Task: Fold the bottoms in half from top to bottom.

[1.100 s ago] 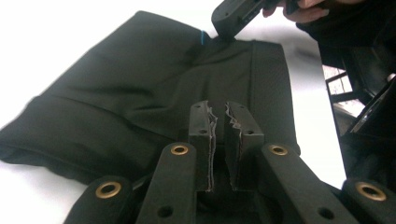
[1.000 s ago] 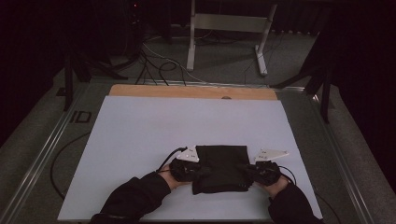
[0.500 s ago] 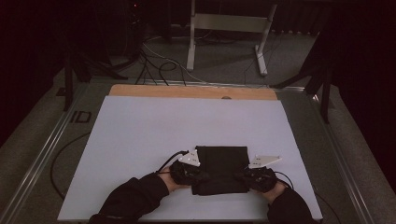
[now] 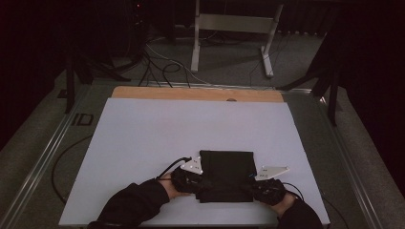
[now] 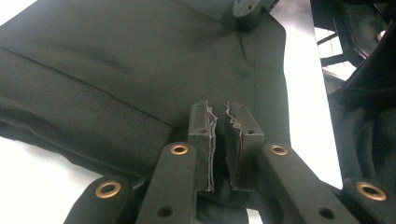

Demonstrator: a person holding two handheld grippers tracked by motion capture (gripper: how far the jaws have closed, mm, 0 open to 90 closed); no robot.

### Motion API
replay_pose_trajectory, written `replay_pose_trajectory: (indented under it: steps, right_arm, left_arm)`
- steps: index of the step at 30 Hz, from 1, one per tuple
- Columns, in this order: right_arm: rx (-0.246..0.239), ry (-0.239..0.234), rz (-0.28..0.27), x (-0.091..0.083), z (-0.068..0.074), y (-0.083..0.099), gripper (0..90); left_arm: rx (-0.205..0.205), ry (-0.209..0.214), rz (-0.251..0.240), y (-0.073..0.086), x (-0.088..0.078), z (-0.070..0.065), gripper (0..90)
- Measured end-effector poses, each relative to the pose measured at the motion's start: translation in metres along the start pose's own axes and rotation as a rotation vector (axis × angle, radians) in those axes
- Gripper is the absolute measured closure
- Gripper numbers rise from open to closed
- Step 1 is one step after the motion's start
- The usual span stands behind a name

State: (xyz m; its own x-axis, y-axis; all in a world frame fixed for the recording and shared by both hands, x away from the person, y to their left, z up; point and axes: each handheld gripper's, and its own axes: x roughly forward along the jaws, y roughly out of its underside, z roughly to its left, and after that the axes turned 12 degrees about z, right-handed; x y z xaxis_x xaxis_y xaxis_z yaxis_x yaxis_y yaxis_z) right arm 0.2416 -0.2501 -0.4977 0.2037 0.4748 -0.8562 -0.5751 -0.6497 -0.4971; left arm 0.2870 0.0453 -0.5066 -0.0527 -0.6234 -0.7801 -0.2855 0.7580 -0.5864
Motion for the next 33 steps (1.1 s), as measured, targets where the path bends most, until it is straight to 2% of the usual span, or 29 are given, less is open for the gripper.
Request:
replay_pose_trajectory:
  steps: [5,11,13,16,17,18,19,21,22,26,30,32,33]
  right_arm:
    - [-0.019,-0.028,0.025,0.003,0.002,0.001,90.0]
    - [0.000,-0.046,0.018,0.003,0.001,0.001,90.0]
    - [-0.011,-0.031,-0.006,0.002,0.000,-0.001,87.8]
    - [-0.018,-0.011,-0.031,0.000,0.000,-0.002,84.4]
    - [-0.013,-0.008,-0.044,0.000,0.001,-0.003,84.4]
    - [-0.013,-0.008,-0.044,0.000,0.001,-0.003,83.1]
    - [-0.014,0.009,-0.074,-0.002,0.000,-0.004,72.7]
    - [-0.011,0.026,-0.096,-0.003,-0.001,-0.004,62.1]
    - [-0.001,0.013,-0.111,-0.004,-0.001,-0.004,56.3]
    - [0.018,-0.003,-0.140,-0.007,-0.002,-0.005,42.0]
    - [0.028,0.000,-0.143,-0.005,-0.002,-0.007,28.6]
    - [0.046,-0.010,-0.152,-0.004,-0.002,-0.007,20.3]
    - [0.054,-0.011,-0.159,-0.005,-0.002,-0.007,17.1]
  left_arm:
    - [0.004,0.004,0.001,0.002,0.001,-0.003,81.2]
    - [-0.002,0.010,-0.004,0.002,0.001,-0.001,80.6]
    - [-0.005,0.021,-0.020,0.002,0.000,-0.001,78.1]
    - [0.002,0.033,-0.028,0.002,0.000,-0.001,68.6]
    - [0.002,0.033,-0.028,0.002,0.000,-0.001,68.6]
    - [0.010,0.053,-0.032,0.000,0.001,-0.003,68.6]
    - [0.009,0.063,-0.036,-0.001,0.000,-0.004,57.4]
    - [0.011,0.071,-0.043,-0.002,-0.001,-0.005,52.5]
    - [0.010,0.071,-0.046,-0.003,-0.002,-0.006,49.2]
    - [-0.009,0.067,-0.065,-0.004,-0.006,-0.004,36.6]
    - [-0.052,0.069,-0.070,-0.006,-0.008,-0.003,15.4]
    - [-0.047,0.071,-0.080,-0.006,-0.009,-0.003,11.4]
    - [-0.043,0.074,-0.080,-0.006,-0.009,-0.003,5.1]
